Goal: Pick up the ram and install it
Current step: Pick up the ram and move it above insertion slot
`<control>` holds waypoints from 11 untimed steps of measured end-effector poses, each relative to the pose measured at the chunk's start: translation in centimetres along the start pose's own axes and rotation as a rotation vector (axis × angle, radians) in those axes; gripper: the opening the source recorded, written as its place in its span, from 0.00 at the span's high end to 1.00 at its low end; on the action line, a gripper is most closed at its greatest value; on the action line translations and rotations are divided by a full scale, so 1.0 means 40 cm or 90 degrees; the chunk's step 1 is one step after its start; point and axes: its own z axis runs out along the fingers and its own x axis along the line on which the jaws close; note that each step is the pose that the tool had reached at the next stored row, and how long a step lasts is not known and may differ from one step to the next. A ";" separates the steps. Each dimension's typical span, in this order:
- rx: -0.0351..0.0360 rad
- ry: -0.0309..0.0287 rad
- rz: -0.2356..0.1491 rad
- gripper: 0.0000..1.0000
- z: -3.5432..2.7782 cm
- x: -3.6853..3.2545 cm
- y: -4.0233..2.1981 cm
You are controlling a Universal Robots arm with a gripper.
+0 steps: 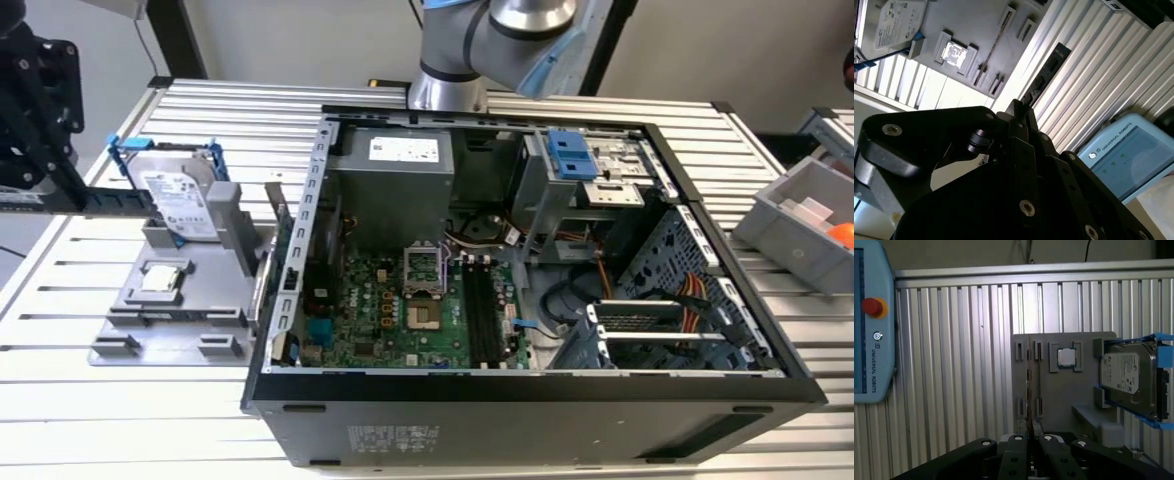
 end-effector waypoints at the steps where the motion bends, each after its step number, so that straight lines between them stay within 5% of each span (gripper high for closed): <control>1: 0.0000 0.0000 0.000 1.00 0.000 0.000 -0.006; 11: -0.0007 0.0000 0.000 1.00 -0.001 -0.003 -0.057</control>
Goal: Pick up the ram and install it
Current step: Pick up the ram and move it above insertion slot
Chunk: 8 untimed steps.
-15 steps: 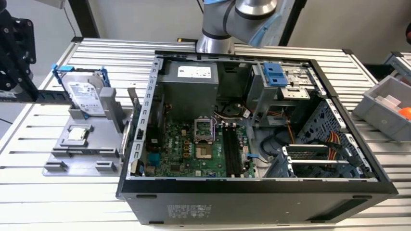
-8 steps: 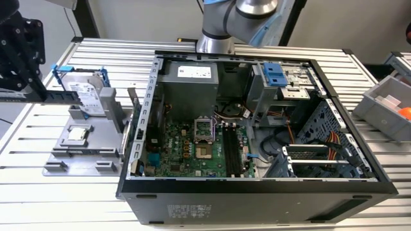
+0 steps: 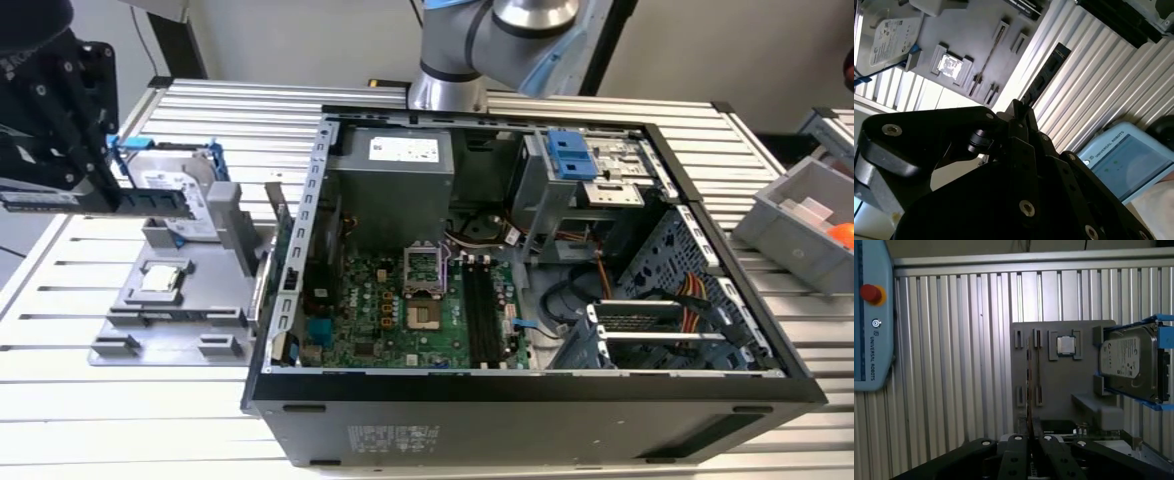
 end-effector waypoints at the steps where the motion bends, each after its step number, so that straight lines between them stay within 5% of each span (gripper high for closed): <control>1: -0.0002 0.0001 0.000 1.00 0.000 0.000 -0.004; 8: -0.0001 0.0000 0.000 1.00 0.000 -0.001 -0.025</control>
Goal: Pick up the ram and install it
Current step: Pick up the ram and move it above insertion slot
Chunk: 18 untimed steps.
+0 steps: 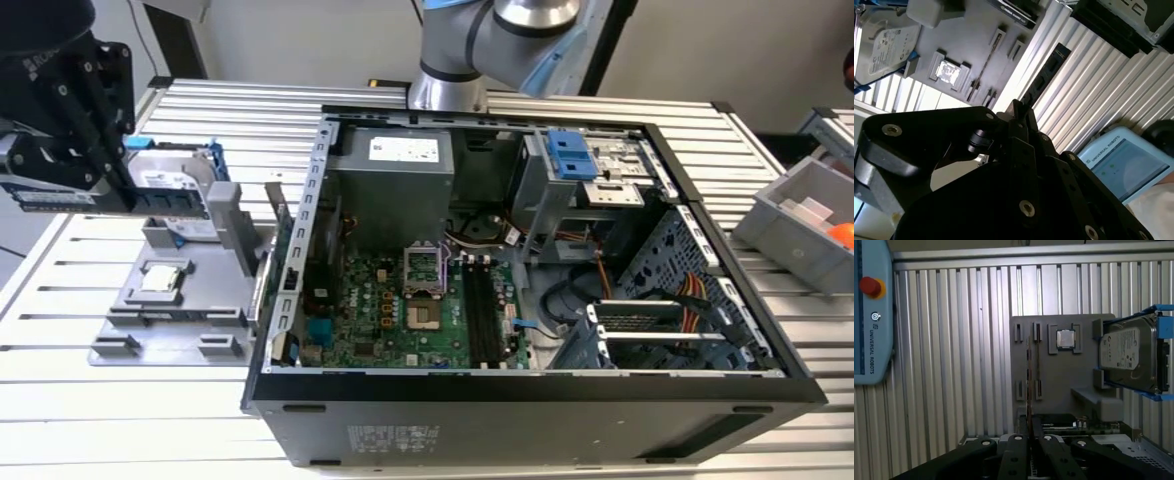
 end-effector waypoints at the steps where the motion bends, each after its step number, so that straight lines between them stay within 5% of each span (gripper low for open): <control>1: 0.0000 0.0000 0.000 1.00 0.000 0.000 0.000; 18: 0.0000 0.0004 0.000 1.00 0.000 -0.001 -0.010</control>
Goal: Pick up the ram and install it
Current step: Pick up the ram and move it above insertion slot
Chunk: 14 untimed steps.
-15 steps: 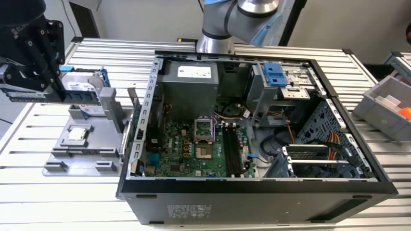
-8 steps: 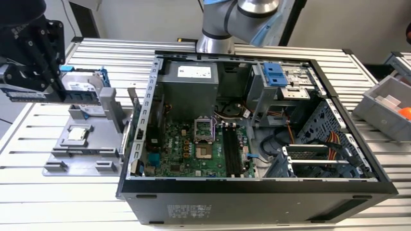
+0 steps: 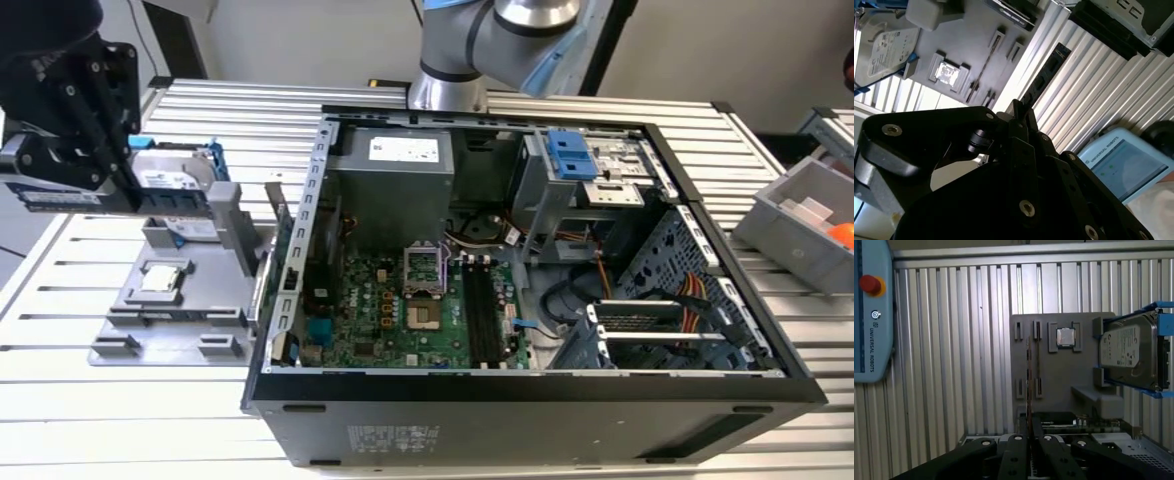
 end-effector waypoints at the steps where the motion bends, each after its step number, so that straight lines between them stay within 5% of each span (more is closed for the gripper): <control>1: 0.0000 0.0001 0.000 1.00 0.000 0.000 -0.001; 14: -0.0001 0.0002 0.000 1.00 0.000 -0.001 -0.016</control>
